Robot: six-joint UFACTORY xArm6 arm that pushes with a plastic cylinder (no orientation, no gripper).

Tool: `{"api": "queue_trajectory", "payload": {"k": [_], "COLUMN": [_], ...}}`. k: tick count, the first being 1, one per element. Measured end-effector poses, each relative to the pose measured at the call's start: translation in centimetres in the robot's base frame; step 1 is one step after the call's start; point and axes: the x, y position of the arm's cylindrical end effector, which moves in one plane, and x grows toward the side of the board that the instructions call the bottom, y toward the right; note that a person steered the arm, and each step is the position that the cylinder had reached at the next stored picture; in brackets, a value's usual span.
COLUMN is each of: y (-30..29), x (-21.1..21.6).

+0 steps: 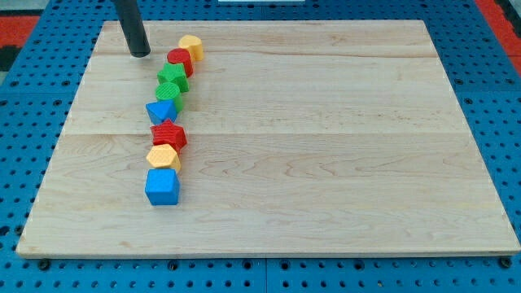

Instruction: Push the green star towards the center

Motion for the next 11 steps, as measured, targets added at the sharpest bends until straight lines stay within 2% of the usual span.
{"api": "queue_trajectory", "payload": {"k": [2, 5, 8, 9, 10, 11], "y": [0.0, -0.5, -0.5, 0.8, 8.3, 12.5], "x": [0.0, 3.6, 3.0, 3.5, 5.7, 5.7]}}
